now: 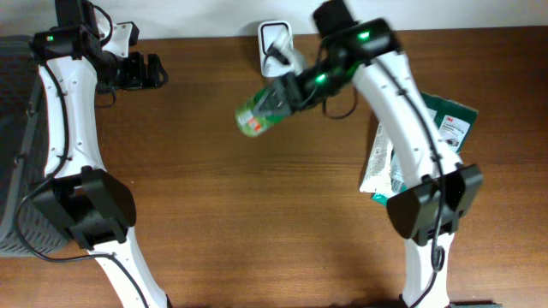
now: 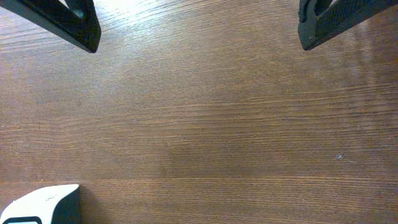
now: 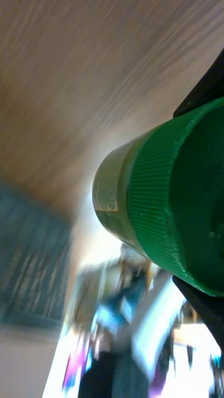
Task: Scan the item barcode
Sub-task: 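Lift the jar and hold it in front of the white scanner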
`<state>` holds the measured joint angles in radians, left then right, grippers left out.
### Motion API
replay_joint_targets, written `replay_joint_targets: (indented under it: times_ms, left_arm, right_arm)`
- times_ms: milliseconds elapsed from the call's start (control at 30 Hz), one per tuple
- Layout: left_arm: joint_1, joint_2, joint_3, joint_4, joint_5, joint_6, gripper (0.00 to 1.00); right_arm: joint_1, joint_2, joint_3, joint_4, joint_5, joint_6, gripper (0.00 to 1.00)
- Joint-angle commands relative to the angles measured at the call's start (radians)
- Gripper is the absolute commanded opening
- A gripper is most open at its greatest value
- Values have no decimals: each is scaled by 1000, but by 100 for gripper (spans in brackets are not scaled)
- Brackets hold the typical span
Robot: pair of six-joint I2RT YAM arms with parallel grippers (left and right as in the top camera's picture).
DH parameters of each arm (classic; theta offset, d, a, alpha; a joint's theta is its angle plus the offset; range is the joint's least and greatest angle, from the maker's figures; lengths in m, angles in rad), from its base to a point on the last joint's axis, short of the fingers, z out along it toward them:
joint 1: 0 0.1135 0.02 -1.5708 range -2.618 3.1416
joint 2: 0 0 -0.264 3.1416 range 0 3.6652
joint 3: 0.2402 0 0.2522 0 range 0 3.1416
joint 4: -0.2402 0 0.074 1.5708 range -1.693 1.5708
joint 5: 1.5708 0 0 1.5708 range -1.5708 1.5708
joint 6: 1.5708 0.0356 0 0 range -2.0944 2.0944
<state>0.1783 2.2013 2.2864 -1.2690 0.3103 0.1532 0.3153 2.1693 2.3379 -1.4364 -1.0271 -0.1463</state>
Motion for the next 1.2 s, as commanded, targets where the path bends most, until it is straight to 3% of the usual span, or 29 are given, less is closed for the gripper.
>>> replay_joint_targets:
  times_ms: [0, 200, 333, 433, 633, 733, 900, 1100, 1167]
  left_arm:
    - [6, -6, 17, -1, 14, -9, 99]
    - [6, -6, 17, -1, 14, -9, 99]
    - [6, -6, 17, -1, 14, -9, 99]
    - [6, -6, 17, -1, 14, -9, 99]
    - [6, -6, 17, -1, 14, -9, 99]
    - [6, -6, 17, -1, 14, -9, 99]
    - [6, -6, 17, -1, 14, -9, 99]
    - [6, -6, 17, -1, 14, -9, 99]
    - [6, -6, 17, -1, 14, -9, 99]
  right_arm:
    - [-85, -24, 37, -2, -420, -25, 59]
    - [-157, -24, 37, -11, -411, -26, 59]
    - [-148, -24, 37, -8, -238, -26, 59]
    - [-102, -24, 37, 9, 32, -25, 59]
    - [61, 16, 25, 142, 843, -25, 59]
    - [91, 64, 25, 243, 1004, -27, 59]
    - [88, 169, 25, 545, 1176, -229, 59]
    - [83, 286, 25, 873, 1178, -634, 62]
    - [83, 311, 25, 953, 1178, -696, 63]
